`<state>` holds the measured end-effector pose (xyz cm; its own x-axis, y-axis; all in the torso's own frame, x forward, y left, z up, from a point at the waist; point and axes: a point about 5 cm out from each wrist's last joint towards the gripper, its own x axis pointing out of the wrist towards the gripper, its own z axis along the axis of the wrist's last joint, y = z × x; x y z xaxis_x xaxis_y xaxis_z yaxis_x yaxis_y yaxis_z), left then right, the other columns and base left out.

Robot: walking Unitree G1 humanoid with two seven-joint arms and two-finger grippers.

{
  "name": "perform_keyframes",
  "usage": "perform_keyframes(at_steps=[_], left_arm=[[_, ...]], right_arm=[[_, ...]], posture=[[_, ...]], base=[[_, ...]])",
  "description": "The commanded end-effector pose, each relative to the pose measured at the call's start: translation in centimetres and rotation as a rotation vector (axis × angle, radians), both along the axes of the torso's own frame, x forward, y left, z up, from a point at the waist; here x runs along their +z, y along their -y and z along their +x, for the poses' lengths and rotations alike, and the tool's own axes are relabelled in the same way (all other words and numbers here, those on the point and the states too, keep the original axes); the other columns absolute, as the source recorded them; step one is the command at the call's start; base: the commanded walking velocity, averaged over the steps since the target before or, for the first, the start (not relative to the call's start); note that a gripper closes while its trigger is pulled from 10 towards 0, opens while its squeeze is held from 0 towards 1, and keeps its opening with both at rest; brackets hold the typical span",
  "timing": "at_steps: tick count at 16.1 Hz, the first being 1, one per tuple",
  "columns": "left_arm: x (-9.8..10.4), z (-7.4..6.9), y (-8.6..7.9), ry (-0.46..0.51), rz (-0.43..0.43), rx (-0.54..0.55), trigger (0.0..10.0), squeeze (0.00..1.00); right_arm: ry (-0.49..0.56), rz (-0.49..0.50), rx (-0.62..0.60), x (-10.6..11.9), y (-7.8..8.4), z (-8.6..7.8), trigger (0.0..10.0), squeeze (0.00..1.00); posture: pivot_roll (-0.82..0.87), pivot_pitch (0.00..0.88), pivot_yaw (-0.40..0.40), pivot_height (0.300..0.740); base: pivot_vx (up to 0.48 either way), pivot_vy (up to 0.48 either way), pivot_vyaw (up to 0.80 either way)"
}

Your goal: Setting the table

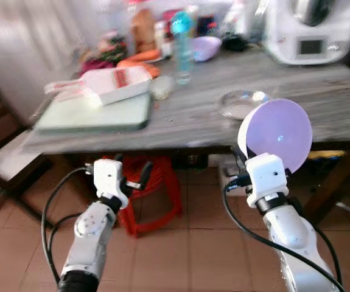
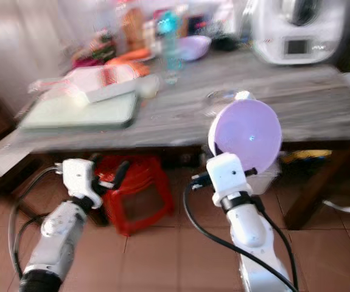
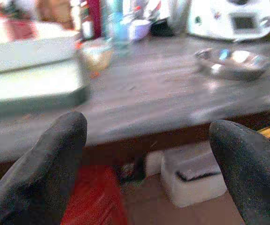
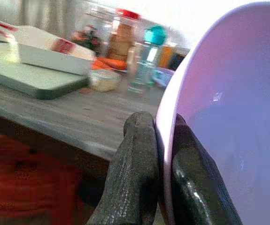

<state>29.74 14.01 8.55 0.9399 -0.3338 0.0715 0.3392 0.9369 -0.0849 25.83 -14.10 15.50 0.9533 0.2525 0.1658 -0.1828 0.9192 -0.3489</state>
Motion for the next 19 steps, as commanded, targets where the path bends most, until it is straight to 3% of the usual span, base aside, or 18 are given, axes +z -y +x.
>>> perform_keyframes(at_steps=[1, 7, 15, 19], left_arm=[[0.4, 0.1, 0.5, 0.012, -0.005, -0.021, 10.0, 0.0], [1.3, 0.1, 1.4, 0.042, -0.009, -0.064, 10.0, 0.0], [0.6, -0.9, 1.7, 0.014, 0.012, -0.111, 10.0, 0.0], [0.5, -1.8, 1.6, 0.034, 0.033, -0.175, 10.0, 0.0]], right_arm=[[0.019, -0.003, 0.0, 0.4, 0.1, 0.0, 10.0, 0.0], [0.025, -0.002, 0.009, 0.5, -0.1, 0.1, 10.0, 0.0], [0.007, -0.016, 0.028, 0.3, -0.3, 0.2, 10.0, 0.0], [-0.034, -0.044, 0.061, -0.3, -0.7, 0.1, 10.0, 0.0]], posture=[[-0.01, 0.0, 0.09, 0.74], [-0.01, 0.0, 0.089, 0.74], [-0.01, 0.0, 0.075, 0.74], [-0.01, 0.0, 0.071, 0.74]], base=[[0.379, 0.0, 0.0], [0.382, 0.0, 0.26], [0.357, 0.0, 0.0], [0.074, 0.0, 0.0]])
